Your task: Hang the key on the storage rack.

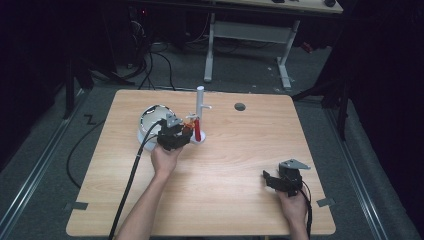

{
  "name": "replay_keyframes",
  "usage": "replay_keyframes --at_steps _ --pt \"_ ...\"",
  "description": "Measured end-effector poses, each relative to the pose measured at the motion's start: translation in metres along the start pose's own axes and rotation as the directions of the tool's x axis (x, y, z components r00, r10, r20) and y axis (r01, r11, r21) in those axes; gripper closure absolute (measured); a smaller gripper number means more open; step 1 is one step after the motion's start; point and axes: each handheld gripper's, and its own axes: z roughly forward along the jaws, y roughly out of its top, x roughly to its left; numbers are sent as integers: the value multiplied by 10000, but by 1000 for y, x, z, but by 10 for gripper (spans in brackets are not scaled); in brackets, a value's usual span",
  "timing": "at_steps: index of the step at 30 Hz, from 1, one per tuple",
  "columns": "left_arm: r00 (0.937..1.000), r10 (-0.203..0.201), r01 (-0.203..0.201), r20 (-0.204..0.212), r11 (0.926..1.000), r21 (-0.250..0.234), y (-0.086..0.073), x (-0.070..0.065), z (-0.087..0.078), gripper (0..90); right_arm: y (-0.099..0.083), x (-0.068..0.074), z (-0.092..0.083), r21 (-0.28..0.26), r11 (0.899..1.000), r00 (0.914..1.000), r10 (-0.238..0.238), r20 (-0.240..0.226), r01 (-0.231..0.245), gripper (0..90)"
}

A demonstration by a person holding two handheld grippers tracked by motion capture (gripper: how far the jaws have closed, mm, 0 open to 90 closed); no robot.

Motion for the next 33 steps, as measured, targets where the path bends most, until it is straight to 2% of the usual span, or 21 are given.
replay_keyframes --at_steps 6,33 --pt "9999 105 -105 0 9997 232 -3 -1 4 563 0 0 0 1 10000 10000 -9 -1 9 306" --pt "9999 -85 82 53 9981 606 -12 -3 18 563 0 0 0 1 10000 10000 -21 -18 21 306"
